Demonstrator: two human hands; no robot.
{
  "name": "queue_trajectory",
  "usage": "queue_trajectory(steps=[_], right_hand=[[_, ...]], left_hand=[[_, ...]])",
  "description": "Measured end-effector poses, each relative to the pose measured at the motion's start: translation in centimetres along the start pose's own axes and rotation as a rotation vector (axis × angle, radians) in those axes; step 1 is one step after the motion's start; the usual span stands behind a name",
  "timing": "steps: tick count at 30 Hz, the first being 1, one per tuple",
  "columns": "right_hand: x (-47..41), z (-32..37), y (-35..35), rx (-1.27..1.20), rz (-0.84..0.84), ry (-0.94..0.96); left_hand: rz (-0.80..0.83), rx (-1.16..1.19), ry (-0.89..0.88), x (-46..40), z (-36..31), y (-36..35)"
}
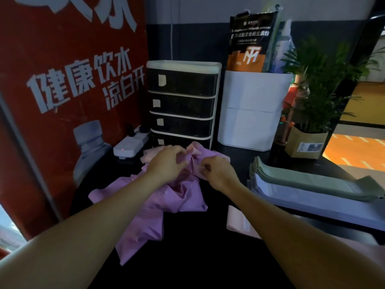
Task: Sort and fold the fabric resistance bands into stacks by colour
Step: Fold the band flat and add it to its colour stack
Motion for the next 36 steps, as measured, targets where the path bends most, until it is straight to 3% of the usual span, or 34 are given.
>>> queue_trajectory(steps=[5,13,18,28,36], right_hand=[[-1.3,2.5,3.9,-0.131,-0.116,0.095],[-2.3,6.5,9.3,-0.216,-0.139,0.213],[-2.2,8.3,12.8,-0.231,-0.171,0.262],[-1.8,6.4,17.8,-0.363,-0.374,0.080],[-1.5,5.2,19.0,-0.291,-0.405,0.010]], left_hand=[[0.052,0.198,0.039,-1.0,-1.3,-0.3],[-0.087,0.375,0.056,-2.0,-4.4,4.0],[-0.123,0.299,0.018,-2.2,-5.4,7.5],[-0.118,0.312,0.039,-1.5,-4.1,11.8],[-0.192,0.232,0.117,-0.7,-1.5,13.6]])
Point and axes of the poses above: each hand's wrist, its own x-axis away from the middle knuckle, its own y-axis out of the back of the hand, z = x × y, the point moved 8 cm from there along -x, towards the middle knuckle, and after that the axes turned 6 degrees about -x, right-handed, at the moved point
